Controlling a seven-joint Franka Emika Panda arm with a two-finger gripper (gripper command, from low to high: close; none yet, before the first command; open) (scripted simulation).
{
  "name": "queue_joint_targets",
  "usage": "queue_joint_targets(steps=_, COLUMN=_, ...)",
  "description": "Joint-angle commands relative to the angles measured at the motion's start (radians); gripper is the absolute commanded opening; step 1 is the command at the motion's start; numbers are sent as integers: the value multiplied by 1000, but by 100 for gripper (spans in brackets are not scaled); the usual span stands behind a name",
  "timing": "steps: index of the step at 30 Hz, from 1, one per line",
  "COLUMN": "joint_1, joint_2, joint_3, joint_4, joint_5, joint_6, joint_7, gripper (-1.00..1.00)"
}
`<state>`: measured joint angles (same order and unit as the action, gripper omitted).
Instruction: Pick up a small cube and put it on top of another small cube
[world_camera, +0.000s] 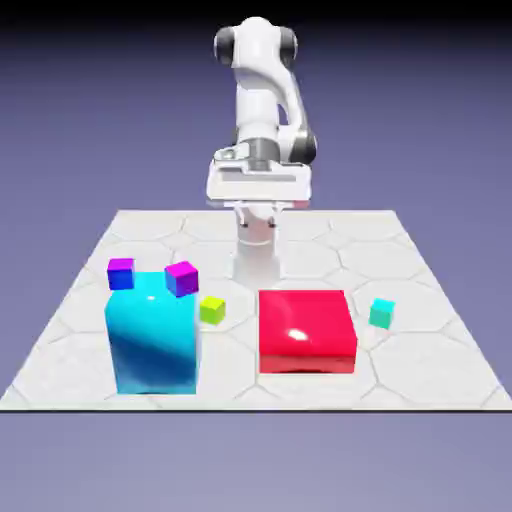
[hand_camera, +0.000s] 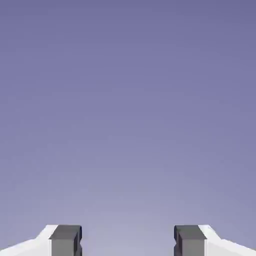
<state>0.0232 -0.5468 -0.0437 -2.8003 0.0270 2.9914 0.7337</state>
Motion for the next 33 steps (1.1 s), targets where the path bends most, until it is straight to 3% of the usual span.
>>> queue_joint_targets(steps=1, joint_1=-10, joint_2=4, joint_3=-36, joint_4=23, joint_5=8, joint_6=-38, joint_7=-13, gripper=0)
queue_joint_targets(steps=15, joint_1=-148, joint_2=62, joint_3=-544, joint_4=346, joint_5=126, joint_6=-566, joint_7=-198, gripper=0)
queue_joint_targets(steps=33, joint_1=154, joint_2=560, joint_3=-1196, joint_4=300, joint_5=649, joint_6=-1093, joint_7=-170, gripper=0)
